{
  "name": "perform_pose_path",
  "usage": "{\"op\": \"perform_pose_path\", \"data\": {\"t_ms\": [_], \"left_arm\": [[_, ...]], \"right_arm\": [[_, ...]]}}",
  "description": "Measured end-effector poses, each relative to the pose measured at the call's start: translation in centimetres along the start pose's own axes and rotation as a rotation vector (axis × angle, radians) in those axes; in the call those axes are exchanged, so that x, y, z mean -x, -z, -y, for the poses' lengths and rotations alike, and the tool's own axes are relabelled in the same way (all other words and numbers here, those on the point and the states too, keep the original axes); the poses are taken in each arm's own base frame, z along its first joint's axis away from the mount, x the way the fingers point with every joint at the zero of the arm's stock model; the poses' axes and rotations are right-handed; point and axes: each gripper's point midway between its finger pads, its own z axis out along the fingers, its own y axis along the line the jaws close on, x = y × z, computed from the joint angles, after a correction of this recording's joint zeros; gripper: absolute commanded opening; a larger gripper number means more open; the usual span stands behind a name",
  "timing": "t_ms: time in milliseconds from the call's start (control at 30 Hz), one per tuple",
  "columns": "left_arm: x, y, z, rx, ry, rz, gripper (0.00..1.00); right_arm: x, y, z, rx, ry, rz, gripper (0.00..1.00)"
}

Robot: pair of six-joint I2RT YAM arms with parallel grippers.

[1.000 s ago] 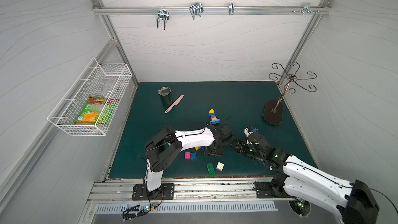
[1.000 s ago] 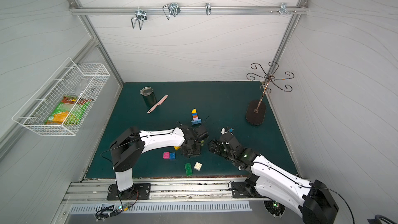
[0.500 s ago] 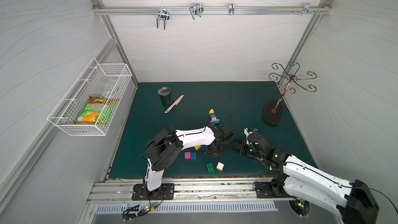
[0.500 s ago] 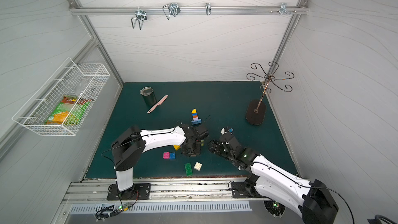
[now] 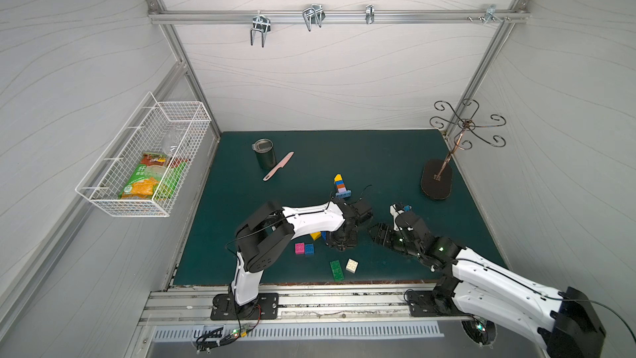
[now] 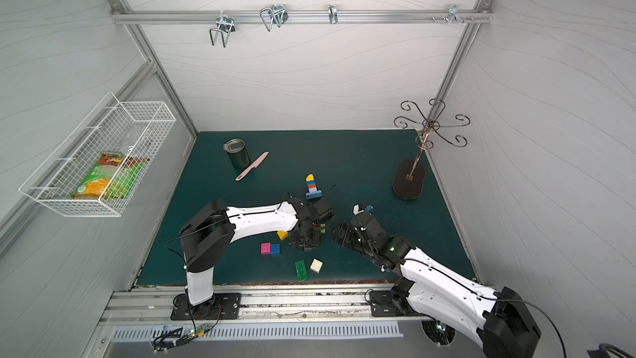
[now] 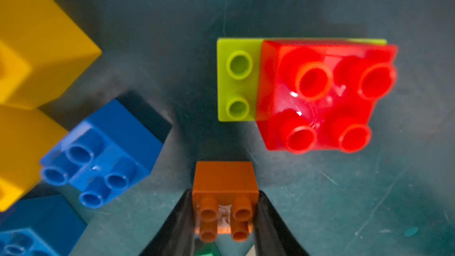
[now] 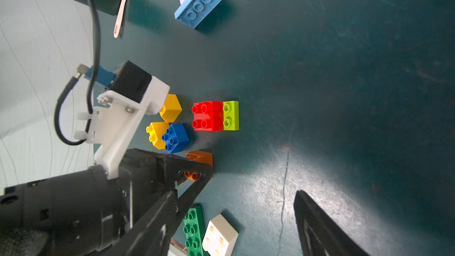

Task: Assemble the number 1 with lego
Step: Pick up the lego brick from the center of the board.

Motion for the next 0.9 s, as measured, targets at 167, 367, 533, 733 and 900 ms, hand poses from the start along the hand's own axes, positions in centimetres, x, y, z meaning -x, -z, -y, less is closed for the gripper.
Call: {"op": "perform_pose_path", "data": {"t_ms": [167,367,533,733,900], "left_arm": [[0.1,0.3,0.0,0.005,-0.005,0.000,0.18],[0.5,2.0,-0.4,0.051,0.001,0.013,0.08],[1.5,4.2,0.2,0.055,0.004,0.044,0.08],[3.3,7.3,2.0,0.015,-0.006,0.095,0.09],[4.6,7.1,2.9,-0.001,-0.007,0.107,0.09]], "right_arm": [[0.0,0.0,0.0,0.001,0.000,0.000,0.76],[0.0,0.0,0.0,0.002,-0.001,0.001,0.76],[0.1,0.1,-0.1,0.004,-0.001,0.002,0.76],[0.2,0.2,-0.2,0.011,-0.002,0.007,0.76],[0.4,0.4,-0.1,0.018,-0.007,0.019,0.77]]}}
